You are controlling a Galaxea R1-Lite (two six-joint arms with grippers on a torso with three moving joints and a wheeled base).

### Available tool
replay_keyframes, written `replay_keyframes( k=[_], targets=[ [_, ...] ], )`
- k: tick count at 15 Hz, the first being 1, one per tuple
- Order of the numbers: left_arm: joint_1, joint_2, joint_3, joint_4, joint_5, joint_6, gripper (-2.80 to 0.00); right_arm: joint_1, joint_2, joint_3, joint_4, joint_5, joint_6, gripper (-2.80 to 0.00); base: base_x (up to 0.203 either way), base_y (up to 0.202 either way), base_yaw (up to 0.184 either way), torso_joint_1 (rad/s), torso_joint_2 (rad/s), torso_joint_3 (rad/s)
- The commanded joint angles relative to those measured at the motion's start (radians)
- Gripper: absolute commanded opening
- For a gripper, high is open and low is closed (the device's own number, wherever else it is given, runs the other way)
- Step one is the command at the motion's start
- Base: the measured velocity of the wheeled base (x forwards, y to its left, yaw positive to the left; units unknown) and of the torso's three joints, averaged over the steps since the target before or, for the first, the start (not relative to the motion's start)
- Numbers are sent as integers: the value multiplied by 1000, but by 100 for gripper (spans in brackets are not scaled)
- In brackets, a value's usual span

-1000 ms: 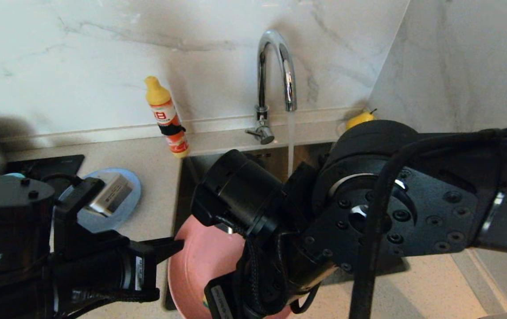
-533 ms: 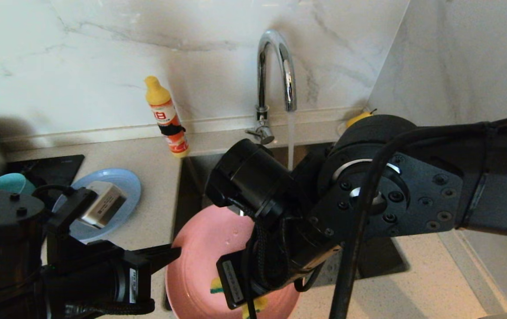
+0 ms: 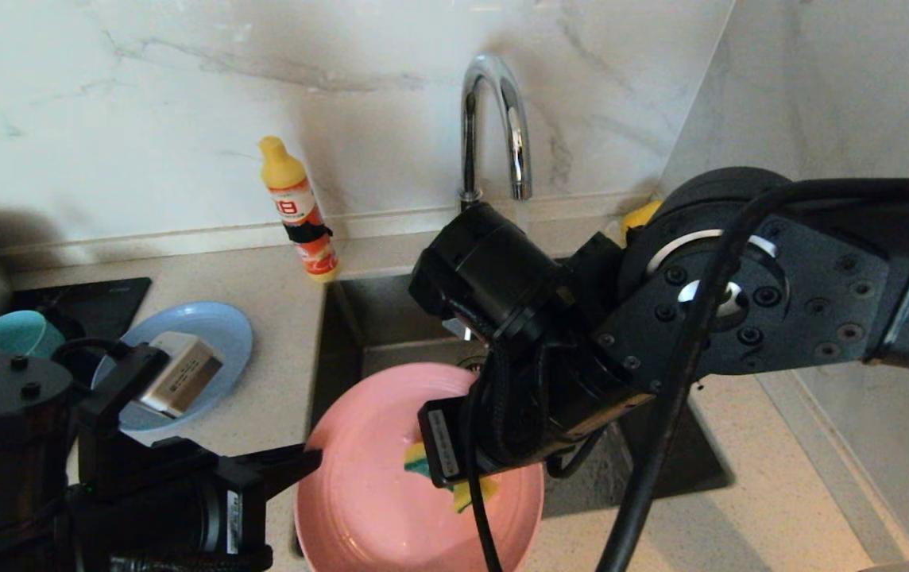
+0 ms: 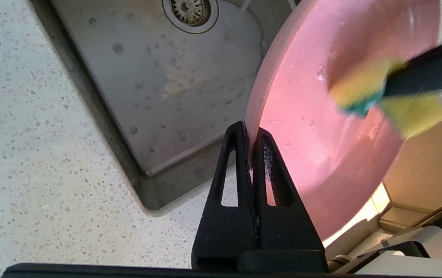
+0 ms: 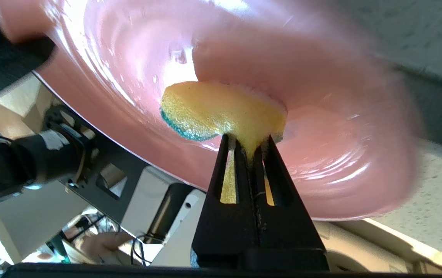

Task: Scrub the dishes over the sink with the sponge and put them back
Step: Wipe the plate

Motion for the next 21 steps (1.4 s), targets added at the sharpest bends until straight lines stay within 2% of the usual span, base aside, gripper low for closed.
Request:
replay_keyframes(
  k=[1,6,11,15,21],
  targets=[
    [-1,-9,3,-1,-1,-1,-280,-7,-43,-1,-2,-2,0,-280,0,0,0,0,0,0],
    [-21,-8,15,-1,-1,-3,-280,8,-29,-1,-77,-2,-2,-280,0,0,0,0,0,0],
    [-21,-1,22,-4,1,-7,-280,66,24,-1,-106,-2,-5,-280,0,0,0,0,0,0],
    [-21,-1,17,-4,1,-16,-280,112,50,1,-68,2,-19,-280,0,0,0,0,0,0],
    [-21,0,14,-6,4,-20,-280,122,43,20,60,5,-12,-280,0,0,0,0,0,0]
  ],
)
